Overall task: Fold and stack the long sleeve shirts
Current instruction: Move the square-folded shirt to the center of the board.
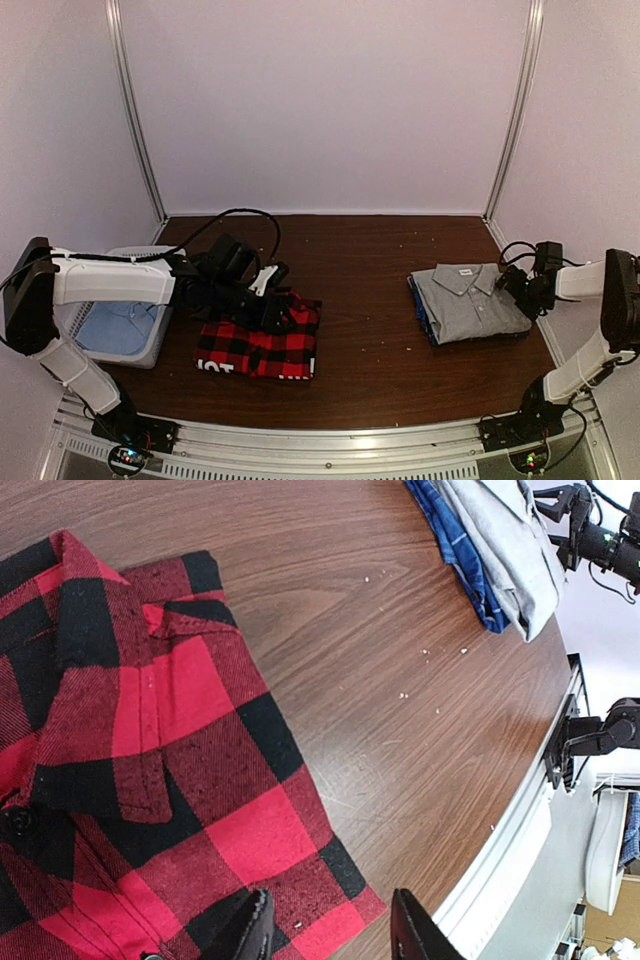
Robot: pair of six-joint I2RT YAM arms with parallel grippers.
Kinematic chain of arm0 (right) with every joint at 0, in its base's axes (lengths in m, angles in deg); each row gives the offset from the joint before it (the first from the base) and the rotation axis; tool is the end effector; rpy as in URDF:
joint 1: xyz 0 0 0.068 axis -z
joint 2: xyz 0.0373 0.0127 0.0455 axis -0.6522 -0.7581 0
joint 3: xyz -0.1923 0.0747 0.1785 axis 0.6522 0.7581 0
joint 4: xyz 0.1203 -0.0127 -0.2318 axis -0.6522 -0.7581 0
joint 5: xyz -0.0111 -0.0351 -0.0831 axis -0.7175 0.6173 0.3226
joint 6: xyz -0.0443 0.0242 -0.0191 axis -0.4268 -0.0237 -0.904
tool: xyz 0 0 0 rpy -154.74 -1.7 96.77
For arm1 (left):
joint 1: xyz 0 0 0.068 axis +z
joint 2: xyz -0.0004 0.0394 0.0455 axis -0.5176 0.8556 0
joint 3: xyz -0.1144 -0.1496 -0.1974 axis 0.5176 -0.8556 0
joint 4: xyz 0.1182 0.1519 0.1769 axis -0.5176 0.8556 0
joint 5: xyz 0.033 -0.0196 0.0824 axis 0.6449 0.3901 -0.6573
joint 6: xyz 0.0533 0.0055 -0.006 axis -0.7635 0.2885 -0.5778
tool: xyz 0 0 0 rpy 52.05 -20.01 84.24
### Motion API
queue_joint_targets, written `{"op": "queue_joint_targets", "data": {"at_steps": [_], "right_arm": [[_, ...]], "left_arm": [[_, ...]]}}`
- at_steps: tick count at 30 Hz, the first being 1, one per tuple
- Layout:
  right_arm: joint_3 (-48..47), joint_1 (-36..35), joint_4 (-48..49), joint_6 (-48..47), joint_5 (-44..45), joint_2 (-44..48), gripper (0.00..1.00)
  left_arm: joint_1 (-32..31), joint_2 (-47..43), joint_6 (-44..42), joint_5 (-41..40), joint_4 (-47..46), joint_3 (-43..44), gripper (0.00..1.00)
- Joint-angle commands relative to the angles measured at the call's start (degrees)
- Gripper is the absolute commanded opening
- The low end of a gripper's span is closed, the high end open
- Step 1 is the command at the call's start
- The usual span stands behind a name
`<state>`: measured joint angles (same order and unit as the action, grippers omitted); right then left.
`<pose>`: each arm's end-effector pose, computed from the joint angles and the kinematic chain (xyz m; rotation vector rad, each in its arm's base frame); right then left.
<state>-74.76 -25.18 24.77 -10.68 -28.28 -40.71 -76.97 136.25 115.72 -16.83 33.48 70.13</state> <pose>0.2631 -0.0659 0.1558 0.9575 2.2646 0.3804 0.2078 -0.2337 0.2020 0.3959 2.6718 -1.0502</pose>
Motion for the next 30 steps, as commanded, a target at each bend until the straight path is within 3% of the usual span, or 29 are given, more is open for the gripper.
{"op": "queue_joint_targets", "data": {"at_steps": [1, 11, 30], "right_arm": [[2.7, 0.5, 6.3, 1.5, -6.6, -0.6, 1.00], [8.2, -1.7, 15.0, 6.7, -14.6, -2.2, 1.00], [7.0, -31.2, 24.8, 22.7, -6.2, -3.3, 1.00]], "left_arm": [[0.1, -1.4, -1.0, -0.6, 0.5, 0.7, 0.41], [1.0, -1.3, -0.6, -0.8, 0.6, 0.8, 0.41], [7.4, -5.4, 1.6, -3.9, 2.2, -2.7, 0.41]]}}
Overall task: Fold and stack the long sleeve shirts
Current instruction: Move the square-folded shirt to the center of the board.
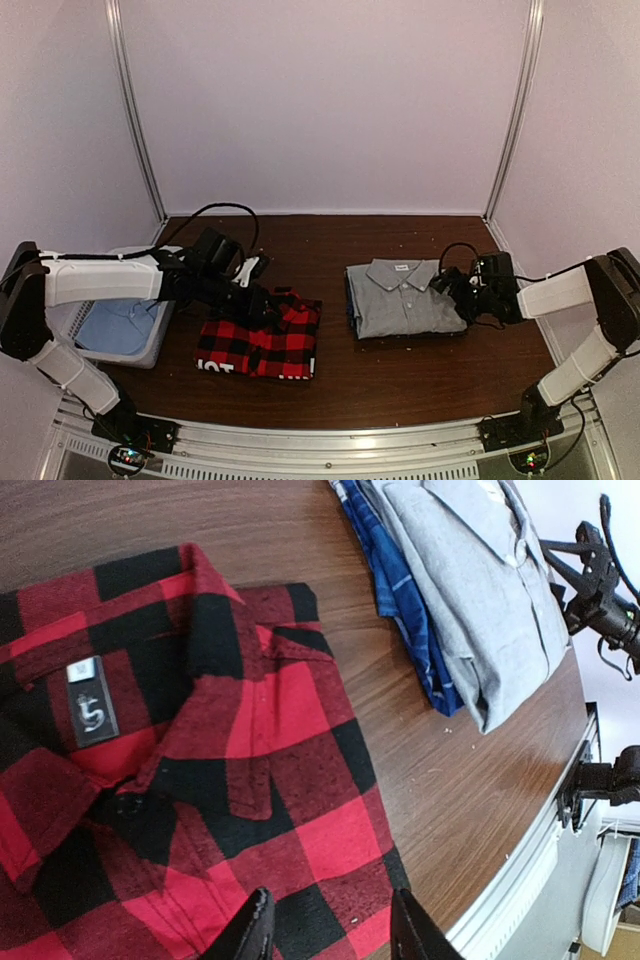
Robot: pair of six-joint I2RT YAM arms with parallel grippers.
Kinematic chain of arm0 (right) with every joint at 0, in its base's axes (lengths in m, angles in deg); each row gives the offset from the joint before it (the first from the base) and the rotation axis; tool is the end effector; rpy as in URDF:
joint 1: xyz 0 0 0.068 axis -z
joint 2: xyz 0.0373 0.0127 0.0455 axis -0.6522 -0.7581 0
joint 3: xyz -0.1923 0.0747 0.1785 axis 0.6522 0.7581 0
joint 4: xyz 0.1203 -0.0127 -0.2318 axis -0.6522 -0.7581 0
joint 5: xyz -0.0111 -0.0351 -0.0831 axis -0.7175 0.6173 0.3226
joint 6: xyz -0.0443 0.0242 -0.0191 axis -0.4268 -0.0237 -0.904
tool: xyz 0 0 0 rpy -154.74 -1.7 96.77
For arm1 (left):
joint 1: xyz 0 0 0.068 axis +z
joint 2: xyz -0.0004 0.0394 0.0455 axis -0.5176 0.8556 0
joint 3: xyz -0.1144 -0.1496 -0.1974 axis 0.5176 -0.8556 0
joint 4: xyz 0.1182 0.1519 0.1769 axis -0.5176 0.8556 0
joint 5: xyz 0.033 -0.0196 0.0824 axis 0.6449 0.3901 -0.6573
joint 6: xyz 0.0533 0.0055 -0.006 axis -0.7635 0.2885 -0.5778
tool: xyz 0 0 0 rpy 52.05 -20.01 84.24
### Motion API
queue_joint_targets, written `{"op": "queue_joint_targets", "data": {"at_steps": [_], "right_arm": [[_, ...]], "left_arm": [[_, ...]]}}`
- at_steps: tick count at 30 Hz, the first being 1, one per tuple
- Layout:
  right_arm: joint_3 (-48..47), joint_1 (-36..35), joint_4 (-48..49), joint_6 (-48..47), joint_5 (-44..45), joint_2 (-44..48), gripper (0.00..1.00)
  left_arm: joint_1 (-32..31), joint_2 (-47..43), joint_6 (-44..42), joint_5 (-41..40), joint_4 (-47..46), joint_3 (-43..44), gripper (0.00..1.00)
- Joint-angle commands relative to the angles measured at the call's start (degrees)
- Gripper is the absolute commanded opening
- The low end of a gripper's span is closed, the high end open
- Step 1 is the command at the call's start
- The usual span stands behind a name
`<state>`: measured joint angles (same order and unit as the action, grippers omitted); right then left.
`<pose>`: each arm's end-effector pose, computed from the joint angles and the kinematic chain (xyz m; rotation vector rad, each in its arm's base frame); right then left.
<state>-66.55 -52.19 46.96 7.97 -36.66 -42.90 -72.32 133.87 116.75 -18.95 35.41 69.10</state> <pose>0.2599 0.0650 0.1377 0.6567 2.2896 0.9582 0.2198 -0.2090 0.2058 0.2404 2.6738 -0.9834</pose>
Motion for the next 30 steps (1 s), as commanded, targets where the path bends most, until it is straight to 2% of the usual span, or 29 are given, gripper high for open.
{"op": "queue_joint_targets", "data": {"at_steps": [1, 6, 10, 21, 30], "right_arm": [[-1.4, -5.0, 2.6, 4.2, 2.6, -1.1, 1.00], [-1.7, -7.4, 2.3, 4.1, 2.8, -0.8, 1.00], [-5.3, -7.7, -1.6, -0.5, 2.3, -3.1, 1.00], [-8.3, -9.1, -1.1, -1.4, 0.9, -7.6, 1.00], [-11.5, -7.8, -18.7, -11.5, 12.5, 2.2, 1.00]], "left_arm": [[3.5, -3.7, 0.6, -1.8, 0.4, -2.1, 0.41], [7.2, -6.6, -0.3, -2.2, 1.7, -4.0, 0.41], [9.6, -7.7, -1.3, -2.6, 2.8, -5.0, 0.41], [13.3, -9.3, -1.2, -4.0, 3.6, -7.1, 0.41], [19.2, -13.2, -3.8, -8.3, 7.4, -8.9, 0.41]]}}
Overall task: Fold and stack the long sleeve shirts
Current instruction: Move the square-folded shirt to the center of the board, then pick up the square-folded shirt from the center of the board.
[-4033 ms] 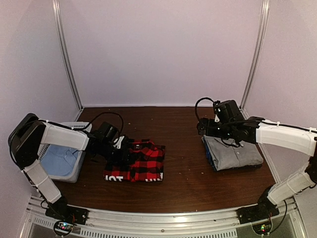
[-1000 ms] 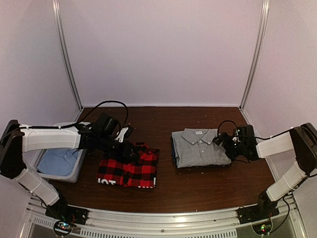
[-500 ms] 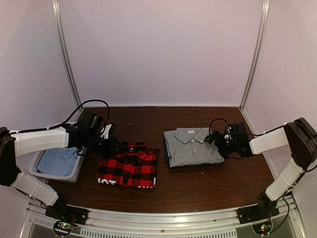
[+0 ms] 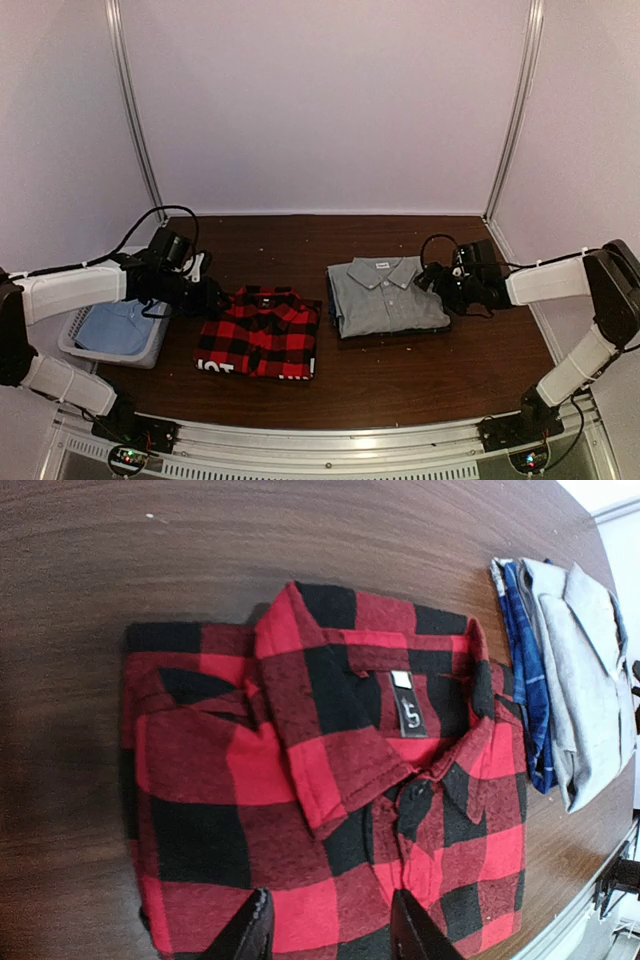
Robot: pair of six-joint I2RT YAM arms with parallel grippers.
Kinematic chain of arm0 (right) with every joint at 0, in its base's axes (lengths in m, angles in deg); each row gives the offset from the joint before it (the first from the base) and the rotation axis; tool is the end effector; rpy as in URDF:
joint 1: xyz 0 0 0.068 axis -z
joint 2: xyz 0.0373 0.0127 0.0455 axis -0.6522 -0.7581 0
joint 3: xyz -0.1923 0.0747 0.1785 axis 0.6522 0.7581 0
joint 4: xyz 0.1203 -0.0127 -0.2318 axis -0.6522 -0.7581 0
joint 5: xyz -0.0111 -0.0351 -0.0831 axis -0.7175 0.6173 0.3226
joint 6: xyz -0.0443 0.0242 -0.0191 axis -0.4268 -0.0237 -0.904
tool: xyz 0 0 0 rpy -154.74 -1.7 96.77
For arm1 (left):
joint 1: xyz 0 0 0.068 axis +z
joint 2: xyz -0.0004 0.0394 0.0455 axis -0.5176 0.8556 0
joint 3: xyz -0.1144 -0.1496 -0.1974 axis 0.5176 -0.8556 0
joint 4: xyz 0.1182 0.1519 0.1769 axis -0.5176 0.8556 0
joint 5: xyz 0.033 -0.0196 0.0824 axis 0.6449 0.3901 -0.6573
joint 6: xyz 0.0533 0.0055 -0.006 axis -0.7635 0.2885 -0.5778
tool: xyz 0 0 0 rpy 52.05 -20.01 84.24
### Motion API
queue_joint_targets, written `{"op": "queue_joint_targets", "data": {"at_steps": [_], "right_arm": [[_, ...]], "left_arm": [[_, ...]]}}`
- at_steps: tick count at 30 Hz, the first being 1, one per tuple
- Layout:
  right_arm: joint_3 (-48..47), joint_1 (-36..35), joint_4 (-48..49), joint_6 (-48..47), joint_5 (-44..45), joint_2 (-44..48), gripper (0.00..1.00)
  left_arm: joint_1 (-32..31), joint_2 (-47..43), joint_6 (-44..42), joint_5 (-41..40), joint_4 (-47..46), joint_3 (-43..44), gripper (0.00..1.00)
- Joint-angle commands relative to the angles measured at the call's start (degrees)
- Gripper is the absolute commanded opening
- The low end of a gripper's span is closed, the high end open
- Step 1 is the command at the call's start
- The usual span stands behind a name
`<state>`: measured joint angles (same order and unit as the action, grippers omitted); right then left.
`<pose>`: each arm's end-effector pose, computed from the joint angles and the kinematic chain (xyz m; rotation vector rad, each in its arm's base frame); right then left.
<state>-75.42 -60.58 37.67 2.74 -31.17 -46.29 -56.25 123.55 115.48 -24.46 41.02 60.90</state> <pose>0.2744 0.1085 0.1507 0.4591 2.3996 0.8517 0.2267 -0.1165 0.2019 -0.1628 2.6508 -0.7437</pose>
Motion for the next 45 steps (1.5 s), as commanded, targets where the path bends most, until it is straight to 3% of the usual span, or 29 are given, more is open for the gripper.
{"op": "queue_joint_targets", "data": {"at_steps": [1, 7, 13, 21, 26, 35, 45], "right_arm": [[-2.9, 0.8, -11.2, -7.2, 8.0, 7.0, 1.00], [-6.8, -1.3, -18.4, -12.3, 10.9, 12.9, 1.00], [-11.8, -11.7, -21.2, -11.5, 13.6, 12.4, 1.00], [-24.0, -29.4, -22.4, -9.1, 17.7, 0.9, 1.00], [-33.5, -36.4, -24.7, -9.6, 18.7, -9.7, 0.98], [-43.4, -38.6, -26.2, -9.8, 16.7, -24.0, 0.64], [-45.9, -38.0, -26.1, -9.1, 15.7, -30.5, 0.63]], "left_arm": [[3.8, -3.2, -2.9, -3.0, 2.2, -0.7, 0.41], [5.2, -3.4, -4.0, -4.6, 3.7, -1.1, 0.41], [5.5, -3.6, -2.8, -6.8, 3.3, -1.7, 0.41], [5.7, -3.6, -2.4, -7.6, 3.0, -2.7, 0.41], [5.7, -4.5, -1.7, -7.5, 2.0, -4.3, 0.41], [5.7, -4.7, -1.0, -6.5, 0.3, -6.2, 0.41], [5.7, -4.3, 0.4, -5.7, -1.7, -8.6, 0.42]]}}
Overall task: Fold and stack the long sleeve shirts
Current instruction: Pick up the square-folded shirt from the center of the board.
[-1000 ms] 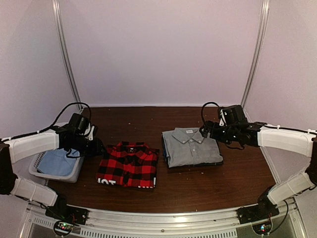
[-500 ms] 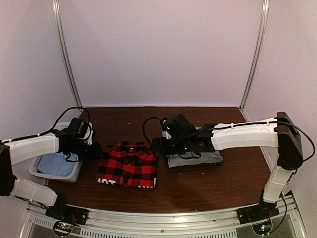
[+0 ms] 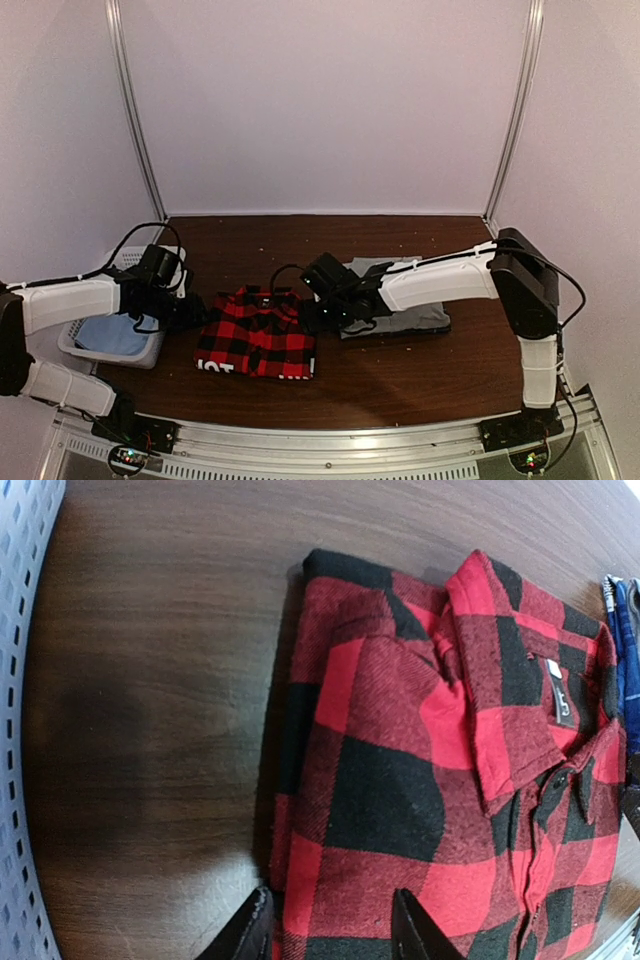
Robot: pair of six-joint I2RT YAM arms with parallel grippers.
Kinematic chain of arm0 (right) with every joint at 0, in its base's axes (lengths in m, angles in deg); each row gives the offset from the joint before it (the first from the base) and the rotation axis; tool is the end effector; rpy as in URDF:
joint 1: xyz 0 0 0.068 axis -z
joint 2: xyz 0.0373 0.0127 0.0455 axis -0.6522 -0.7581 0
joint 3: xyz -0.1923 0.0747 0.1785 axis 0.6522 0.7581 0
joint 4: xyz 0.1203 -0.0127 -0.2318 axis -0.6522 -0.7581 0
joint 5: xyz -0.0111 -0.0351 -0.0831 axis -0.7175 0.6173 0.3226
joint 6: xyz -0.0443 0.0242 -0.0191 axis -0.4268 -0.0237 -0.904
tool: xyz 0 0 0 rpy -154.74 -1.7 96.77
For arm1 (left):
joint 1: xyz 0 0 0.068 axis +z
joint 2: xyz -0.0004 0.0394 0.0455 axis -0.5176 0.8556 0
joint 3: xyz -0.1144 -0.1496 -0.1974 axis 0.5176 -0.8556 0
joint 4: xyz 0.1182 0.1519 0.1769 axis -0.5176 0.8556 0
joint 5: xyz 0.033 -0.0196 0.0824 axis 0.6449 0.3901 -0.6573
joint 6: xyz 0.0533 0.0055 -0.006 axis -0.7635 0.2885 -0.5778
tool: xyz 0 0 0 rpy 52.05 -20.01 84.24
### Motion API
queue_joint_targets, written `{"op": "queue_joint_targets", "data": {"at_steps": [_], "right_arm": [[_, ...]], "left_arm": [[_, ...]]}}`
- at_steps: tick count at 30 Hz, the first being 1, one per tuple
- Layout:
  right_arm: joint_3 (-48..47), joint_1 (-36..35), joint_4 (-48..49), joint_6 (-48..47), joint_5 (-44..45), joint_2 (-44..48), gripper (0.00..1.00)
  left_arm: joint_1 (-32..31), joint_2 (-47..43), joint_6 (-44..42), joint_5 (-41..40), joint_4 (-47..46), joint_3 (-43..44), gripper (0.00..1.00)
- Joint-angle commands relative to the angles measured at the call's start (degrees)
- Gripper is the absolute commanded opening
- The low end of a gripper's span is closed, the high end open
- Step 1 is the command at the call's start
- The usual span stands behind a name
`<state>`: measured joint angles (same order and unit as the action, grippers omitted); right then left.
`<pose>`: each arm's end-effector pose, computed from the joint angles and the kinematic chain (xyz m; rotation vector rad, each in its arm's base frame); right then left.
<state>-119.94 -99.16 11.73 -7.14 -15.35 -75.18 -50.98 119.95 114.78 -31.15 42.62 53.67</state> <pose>0.2329 0.3775 0.1659 -0.4512 2.5685 0.6340 0.2103 -0.0815 0.1760 -0.3337 2.6824 -0.5242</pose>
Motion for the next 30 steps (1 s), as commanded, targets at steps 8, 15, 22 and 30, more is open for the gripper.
{"op": "queue_joint_targets", "data": {"at_steps": [8, 15, 22, 30], "right_arm": [[1.4, 2.3, 4.7, 3.0, -4.0, -3.4, 0.63], [2.7, 2.6, 7.3, 3.8, -5.5, -4.7, 0.59], [4.4, 2.7, 10.0, 3.8, -7.0, -5.6, 0.51], [3.5, 2.7, 11.2, 2.9, -8.2, -6.6, 0.36]], "left_arm": [[0.5, 1.2, 2.0, 2.9, -5.7, -3.6, 0.43], [0.5, 3.5, 3.1, 1.3, -6.2, -5.5, 0.44], [0.4, 3.9, 5.4, 0.3, -6.8, -7.9, 0.46], [-0.3, 5.6, 7.5, 3.2, -8.7, -8.5, 0.45]]}}
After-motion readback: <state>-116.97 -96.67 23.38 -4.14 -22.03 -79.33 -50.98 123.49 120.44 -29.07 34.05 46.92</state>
